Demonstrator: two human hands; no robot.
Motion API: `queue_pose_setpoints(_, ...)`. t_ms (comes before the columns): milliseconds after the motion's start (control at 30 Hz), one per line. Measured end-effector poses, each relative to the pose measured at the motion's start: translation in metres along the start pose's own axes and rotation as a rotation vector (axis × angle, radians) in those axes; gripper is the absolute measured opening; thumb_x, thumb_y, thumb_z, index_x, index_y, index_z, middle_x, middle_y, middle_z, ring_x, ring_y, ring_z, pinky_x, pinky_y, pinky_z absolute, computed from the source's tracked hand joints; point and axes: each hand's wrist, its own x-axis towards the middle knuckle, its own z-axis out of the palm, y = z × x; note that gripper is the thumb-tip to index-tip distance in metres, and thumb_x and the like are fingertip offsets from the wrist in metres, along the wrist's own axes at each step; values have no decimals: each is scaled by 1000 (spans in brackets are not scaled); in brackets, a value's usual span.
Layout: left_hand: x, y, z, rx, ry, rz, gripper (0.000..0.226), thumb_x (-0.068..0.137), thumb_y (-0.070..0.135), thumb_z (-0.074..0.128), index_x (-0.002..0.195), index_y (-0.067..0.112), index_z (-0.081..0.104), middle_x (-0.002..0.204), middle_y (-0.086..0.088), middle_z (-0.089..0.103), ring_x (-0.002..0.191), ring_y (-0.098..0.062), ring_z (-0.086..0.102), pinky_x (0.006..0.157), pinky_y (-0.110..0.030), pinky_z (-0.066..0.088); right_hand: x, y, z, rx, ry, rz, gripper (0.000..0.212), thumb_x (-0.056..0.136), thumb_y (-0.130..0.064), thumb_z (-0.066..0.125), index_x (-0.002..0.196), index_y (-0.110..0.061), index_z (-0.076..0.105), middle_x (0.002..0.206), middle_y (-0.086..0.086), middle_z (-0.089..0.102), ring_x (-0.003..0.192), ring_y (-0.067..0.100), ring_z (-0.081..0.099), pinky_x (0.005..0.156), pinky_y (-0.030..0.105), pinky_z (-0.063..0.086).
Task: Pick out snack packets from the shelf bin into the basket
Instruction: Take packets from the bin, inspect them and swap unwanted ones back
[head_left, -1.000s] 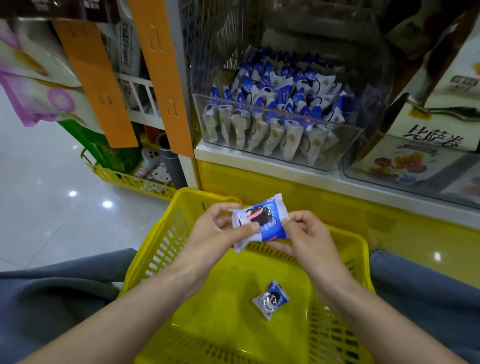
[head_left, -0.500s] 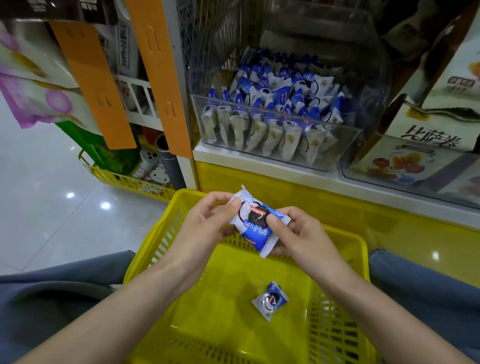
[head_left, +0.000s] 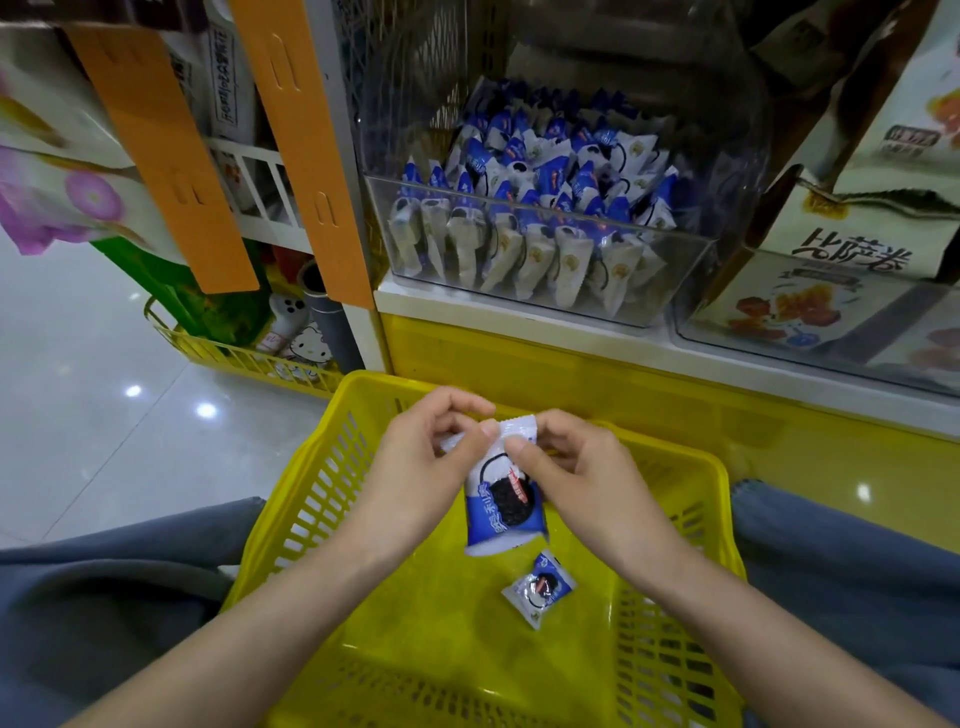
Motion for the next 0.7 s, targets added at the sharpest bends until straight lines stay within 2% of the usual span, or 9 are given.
queue_pose_setpoints(100,0,5,1,-174,-29,-151,10,88,9,57,79,10,61,69,-1,64,61,-3,60,58,-16,50,2,1,-1,59,67,34,19,89,-15,58,70,-15,59,73,2,66,70,12,60,66,36,49)
queue_pose_setpoints(167,-1,7,1,-246,-64,-227,16,89,12,55,73,10,60,65,0,64,60,-5,60,57,-18,51,-1,-1,-2,37,93,-21,19,90,-17,57,72,-15,59,71,2,64,66,10,57,61,34,47)
queue_pose_setpoints(267,-2,11,-2,-305,-95,-269,18,89,14,54,73,12,59,65,3,65,62,-5,60,60,-20,51,-9,-3,-3,-324,167,-312,13,91,-26,55,83,-20,62,77,-11,60,69,3,56,63,22,46)
queue_pose_setpoints(333,-2,12,-1,-318,-82,-247,16,90,13,53,75,11,60,68,1,65,64,-6,61,61,-21,52,-12,-6,-4,-448,189,-398,14,90,-30,53,87,-22,64,80,-18,56,74,1,55,63,19,45)
queue_pose_setpoints(400,-1,10,-1,-262,-33,-202,13,90,13,54,80,10,60,76,-3,65,70,-9,61,63,-22,53,-11,-8,-6,-434,210,-366,13,90,-32,55,89,-24,66,84,-17,59,76,2,58,65,25,49)
queue_pose_setpoints(467,2,6,-2,-159,30,-201,13,91,16,53,81,10,58,80,-5,61,68,-12,58,56,-20,50,-10,-9,-8,-422,241,-325,10,90,-31,58,90,-26,66,86,-15,64,76,4,61,65,33,51)
queue_pose_setpoints(533,6,1,-4,-41,27,-277,23,94,23,48,76,10,54,70,-4,57,52,-10,52,45,-20,43,-9,-9,-10,-418,263,-296,6,89,-31,58,87,-29,64,86,-16,66,75,3,62,64,36,52)
queue_pose_setpoints(600,9,-3,-3,21,-65,-403,39,97,34,38,71,9,54,58,-2,57,42,-10,50,42,-21,39,-10,-10,-10,-410,265,-291,4,88,-30,59,87,-29,63,85,-16,66,76,2,62,64,36,53)
queue_pose_setpoints(700,10,-6,-1,-115,-186,-561,56,96,48,21,81,10,60,59,1,67,47,-12,59,44,-22,46,-10,-9,-9,-404,225,-354,3,88,-23,61,87,-22,64,88,-13,64,80,5,62,68,35,52)
